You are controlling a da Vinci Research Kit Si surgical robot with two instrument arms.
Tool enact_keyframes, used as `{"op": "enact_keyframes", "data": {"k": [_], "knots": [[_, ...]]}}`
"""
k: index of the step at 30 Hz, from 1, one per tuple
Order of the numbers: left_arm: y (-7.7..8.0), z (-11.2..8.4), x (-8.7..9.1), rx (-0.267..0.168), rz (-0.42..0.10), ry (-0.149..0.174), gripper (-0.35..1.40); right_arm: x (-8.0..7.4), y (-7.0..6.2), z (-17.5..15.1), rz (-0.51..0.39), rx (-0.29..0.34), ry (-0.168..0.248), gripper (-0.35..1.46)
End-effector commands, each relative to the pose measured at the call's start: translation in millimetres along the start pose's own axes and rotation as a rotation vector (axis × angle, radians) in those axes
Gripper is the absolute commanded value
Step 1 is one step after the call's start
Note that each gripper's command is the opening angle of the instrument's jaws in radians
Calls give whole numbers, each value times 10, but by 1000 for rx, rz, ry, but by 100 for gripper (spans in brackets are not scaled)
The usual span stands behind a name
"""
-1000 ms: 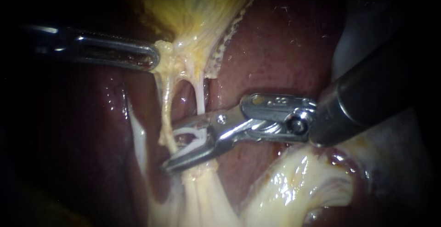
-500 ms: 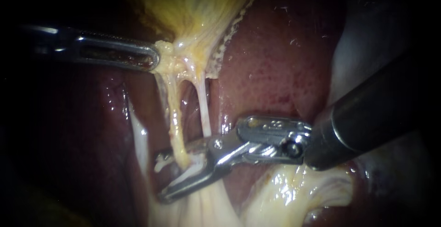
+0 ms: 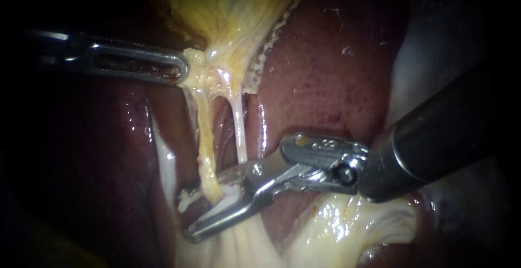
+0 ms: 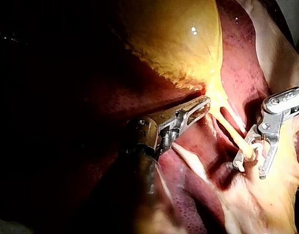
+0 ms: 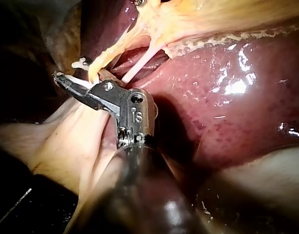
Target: Clipping first clip left tube
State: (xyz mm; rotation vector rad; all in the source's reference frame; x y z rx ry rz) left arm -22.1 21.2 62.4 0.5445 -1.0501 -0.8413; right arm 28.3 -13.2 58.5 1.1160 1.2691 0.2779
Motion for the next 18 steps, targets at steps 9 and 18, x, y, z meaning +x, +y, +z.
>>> {"op": "enact_keyframes", "data": {"k": [9,18], "knots": [[0,1,1,-1,0,3,-35,-8,9,-17,62,-80,45,-35],[0,1,1,-1,0,3,-35,-10,8,-16,67,-75,38,-35]]}}
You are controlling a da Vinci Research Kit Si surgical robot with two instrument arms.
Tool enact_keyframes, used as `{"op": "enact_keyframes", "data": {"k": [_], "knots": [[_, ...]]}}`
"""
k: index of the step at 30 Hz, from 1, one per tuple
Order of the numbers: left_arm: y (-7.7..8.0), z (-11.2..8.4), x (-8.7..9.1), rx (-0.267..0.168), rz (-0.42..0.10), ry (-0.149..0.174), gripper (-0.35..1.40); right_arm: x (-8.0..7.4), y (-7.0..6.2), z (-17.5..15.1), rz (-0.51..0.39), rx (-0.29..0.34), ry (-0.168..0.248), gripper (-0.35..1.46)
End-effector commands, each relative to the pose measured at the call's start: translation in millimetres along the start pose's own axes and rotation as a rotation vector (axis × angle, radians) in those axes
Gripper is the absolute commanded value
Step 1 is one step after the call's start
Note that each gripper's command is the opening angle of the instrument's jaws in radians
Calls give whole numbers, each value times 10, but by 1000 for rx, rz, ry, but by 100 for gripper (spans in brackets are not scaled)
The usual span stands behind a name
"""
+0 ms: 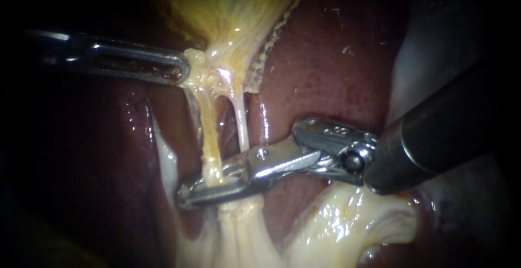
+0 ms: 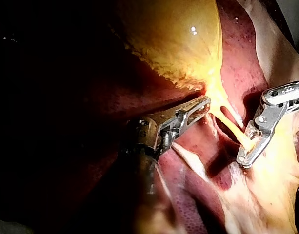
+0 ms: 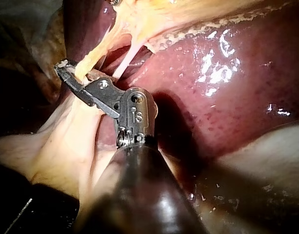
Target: Clipping first clip left tube
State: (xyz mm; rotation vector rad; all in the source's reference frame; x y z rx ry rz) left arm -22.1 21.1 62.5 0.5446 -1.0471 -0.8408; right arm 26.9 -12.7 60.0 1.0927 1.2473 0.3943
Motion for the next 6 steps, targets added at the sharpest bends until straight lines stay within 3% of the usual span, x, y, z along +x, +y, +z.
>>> {"op": "enact_keyframes", "data": {"k": [1,6], "knots": [[0,0,0,0,0,0,-35,-1,0,0,2,0,0,-35],[0,0,0,0,0,0,-35,-2,0,1,1,3,-2,-35]]}}
